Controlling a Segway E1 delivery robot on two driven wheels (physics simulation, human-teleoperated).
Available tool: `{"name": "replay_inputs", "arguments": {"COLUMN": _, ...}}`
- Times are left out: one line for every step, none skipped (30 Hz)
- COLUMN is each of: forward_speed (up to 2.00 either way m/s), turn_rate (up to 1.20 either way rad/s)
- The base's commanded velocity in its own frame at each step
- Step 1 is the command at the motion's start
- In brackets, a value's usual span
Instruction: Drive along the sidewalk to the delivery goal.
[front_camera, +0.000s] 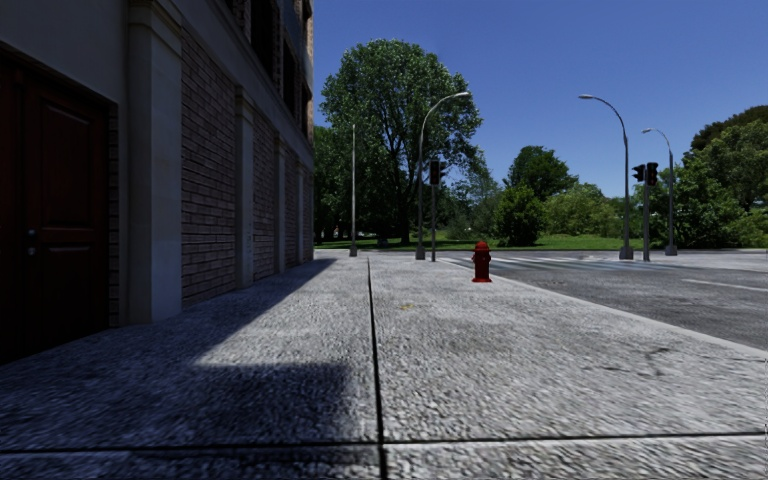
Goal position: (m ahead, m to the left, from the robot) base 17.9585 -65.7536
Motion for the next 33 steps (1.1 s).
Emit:
{"name": "replay_inputs", "arguments": {"forward_speed": 2.0, "turn_rate": 0.0}}
{"name": "replay_inputs", "arguments": {"forward_speed": 2.0, "turn_rate": 0.0}}
{"name": "replay_inputs", "arguments": {"forward_speed": 2.0, "turn_rate": 0.0}}
{"name": "replay_inputs", "arguments": {"forward_speed": 2.0, "turn_rate": 0.0}}
{"name": "replay_inputs", "arguments": {"forward_speed": 2.0, "turn_rate": 0.0}}
{"name": "replay_inputs", "arguments": {"forward_speed": 2.0, "turn_rate": 0.0}}
{"name": "replay_inputs", "arguments": {"forward_speed": 2.0, "turn_rate": 0.01}}
{"name": "replay_inputs", "arguments": {"forward_speed": 2.0, "turn_rate": 0.1}}
{"name": "replay_inputs", "arguments": {"forward_speed": 2.0, "turn_rate": 0.2}}
{"name": "replay_inputs", "arguments": {"forward_speed": 2.0, "turn_rate": 0.2}}
{"name": "replay_inputs", "arguments": {"forward_speed": 2.0, "turn_rate": 0.24}}
{"name": "replay_inputs", "arguments": {"forward_speed": 2.0, "turn_rate": 0.25}}
{"name": "replay_inputs", "arguments": {"forward_speed": 2.0, "turn_rate": 0.25}}
{"name": "replay_inputs", "arguments": {"forward_speed": 2.0, "turn_rate": 0.25}}
{"name": "replay_inputs", "arguments": {"forward_speed": 2.0, "turn_rate": 0.25}}
{"name": "replay_inputs", "arguments": {"forward_speed": 2.0, "turn_rate": 0.25}}
{"name": "replay_inputs", "arguments": {"forward_speed": 2.0, "turn_rate": 0.2}}
{"name": "replay_inputs", "arguments": {"forward_speed": 2.0, "turn_rate": 0.2}}
{"name": "replay_inputs", "arguments": {"forward_speed": 2.0, "turn_rate": 0.03}}
{"name": "replay_inputs", "arguments": {"forward_speed": 2.0, "turn_rate": 0.0}}
{"name": "replay_inputs", "arguments": {"forward_speed": 2.0, "turn_rate": 0.0}}
{"name": "replay_inputs", "arguments": {"forward_speed": 2.0, "turn_rate": 0.0}}
{"name": "replay_inputs", "arguments": {"forward_speed": 2.0, "turn_rate": 0.0}}
{"name": "replay_inputs", "arguments": {"forward_speed": 2.0, "turn_rate": 0.0}}
{"name": "replay_inputs", "arguments": {"forward_speed": 2.0, "turn_rate": 0.0}}
{"name": "replay_inputs", "arguments": {"forward_speed": 2.0, "turn_rate": 0.0}}
{"name": "replay_inputs", "arguments": {"forward_speed": 2.0, "turn_rate": 0.0}}
{"name": "replay_inputs", "arguments": {"forward_speed": 2.0, "turn_rate": 0.0}}
{"name": "replay_inputs", "arguments": {"forward_speed": 2.0, "turn_rate": 0.0}}
{"name": "replay_inputs", "arguments": {"forward_speed": 2.0, "turn_rate": 0.0}}
{"name": "replay_inputs", "arguments": {"forward_speed": 2.0, "turn_rate": 0.0}}
{"name": "replay_inputs", "arguments": {"forward_speed": 2.0, "turn_rate": 0.0}}
{"name": "replay_inputs", "arguments": {"forward_speed": 2.0, "turn_rate": 0.0}}
